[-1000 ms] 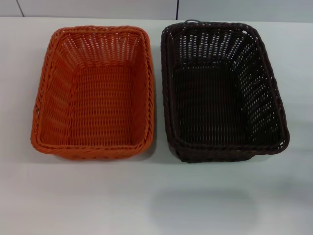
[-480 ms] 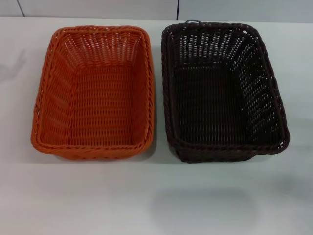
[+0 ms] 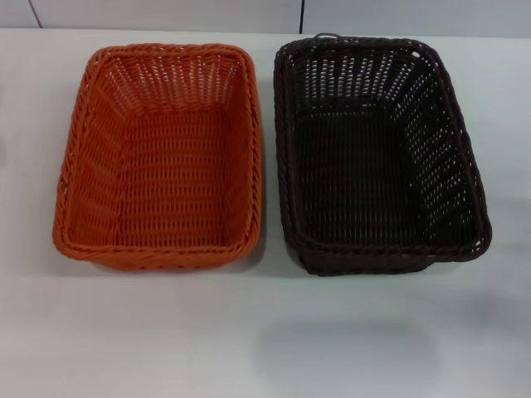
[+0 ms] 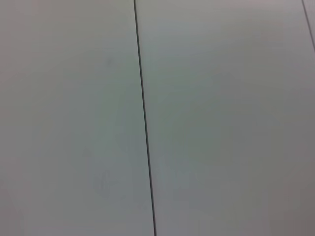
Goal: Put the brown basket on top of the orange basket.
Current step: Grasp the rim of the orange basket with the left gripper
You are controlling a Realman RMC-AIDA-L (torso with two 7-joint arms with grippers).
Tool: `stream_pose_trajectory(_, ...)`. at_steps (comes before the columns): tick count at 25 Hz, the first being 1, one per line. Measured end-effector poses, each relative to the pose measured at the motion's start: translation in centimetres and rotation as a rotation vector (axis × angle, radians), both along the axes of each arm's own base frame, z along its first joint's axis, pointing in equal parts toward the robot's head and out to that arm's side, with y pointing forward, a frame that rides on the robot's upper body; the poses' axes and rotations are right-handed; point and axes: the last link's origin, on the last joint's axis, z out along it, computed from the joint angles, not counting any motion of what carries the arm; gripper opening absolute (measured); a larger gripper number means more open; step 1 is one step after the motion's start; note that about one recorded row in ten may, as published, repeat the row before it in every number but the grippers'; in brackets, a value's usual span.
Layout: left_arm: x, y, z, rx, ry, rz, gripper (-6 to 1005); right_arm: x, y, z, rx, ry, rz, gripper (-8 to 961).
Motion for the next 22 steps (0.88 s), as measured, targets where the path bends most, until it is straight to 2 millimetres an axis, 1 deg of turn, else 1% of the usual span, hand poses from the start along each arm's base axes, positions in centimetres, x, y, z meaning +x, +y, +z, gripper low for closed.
stream_pose_trajectory(3,-1.3,1.1,0.6,0.024,-0.003,0.041,768,0.0,0.1,-0.2,-0.012,0.003,-0.003,759)
stream_pose_trajectory(4,-1.3,1.1,0.6,0.024,-0.003,0.041,767,0.0,0.1,-0.2,-0.012,0.003,-0.003,759)
stream_pose_trajectory(6,-1.8,1.2,1.2,0.051,-0.083,0.011,765,0.1,0.1,-0.2,-0.014,0.003,-0.004,759)
stream_pose_trajectory(8,-2.4,0.7,1.8,0.088,-0.188,-0.049,763,0.1,0.0,-0.2,-0.015,0.003,-0.006,759)
stream_pose_trajectory(9,-2.4,0.7,1.8,0.088,-0.188,-0.049,762,0.1,0.0,-0.2,-0.015,0.003,-0.008,759)
stream_pose_trajectory(10,-2.6,0.2,2.3,0.116,-0.242,-0.113,761,0.2,-0.1,-0.2,-0.015,0.004,-0.011,760)
stream_pose_trajectory(11,-3.0,-0.8,2.4,0.180,-0.284,-0.214,760,0.2,-0.2,-0.3,-0.015,0.004,-0.012,760)
stream_pose_trajectory(12,-3.1,-1.0,2.1,0.201,-0.277,-0.236,759,0.3,-0.2,-0.3,-0.015,0.004,-0.013,760)
stream_pose_trajectory(14,-3.1,-1.0,2.1,0.201,-0.277,-0.236,757,0.2,-0.2,-0.3,-0.015,0.005,-0.010,760)
stream_pose_trajectory(15,-3.3,-1.3,1.6,0.256,-0.203,-0.262,756,0.2,-0.2,-0.3,-0.016,0.006,-0.009,760)
stream_pose_trajectory(16,-3.4,-1.3,1.1,0.271,-0.020,-0.228,755,0.1,-0.2,-0.3,-0.014,0.006,-0.007,759)
stream_pose_trajectory(18,-3.5,-1.2,0.8,0.211,0.075,-0.193,753,-0.1,-0.2,-0.2,-0.007,0.011,0.001,759)
stream_pose_trajectory(20,-3.0,-0.7,0.5,0.122,0.144,-0.149,751,-0.1,-0.2,-0.2,-0.006,0.013,0.001,759)
stream_pose_trajectory(21,-2.2,-0.2,0.9,0.103,0.156,-0.123,750,-0.1,-0.2,-0.2,-0.005,0.013,0.002,759)
stream_pose_trajectory(22,-1.9,0.0,1.1,0.095,0.159,-0.085,749,-0.2,-0.1,-0.2,-0.006,0.013,0.004,759)
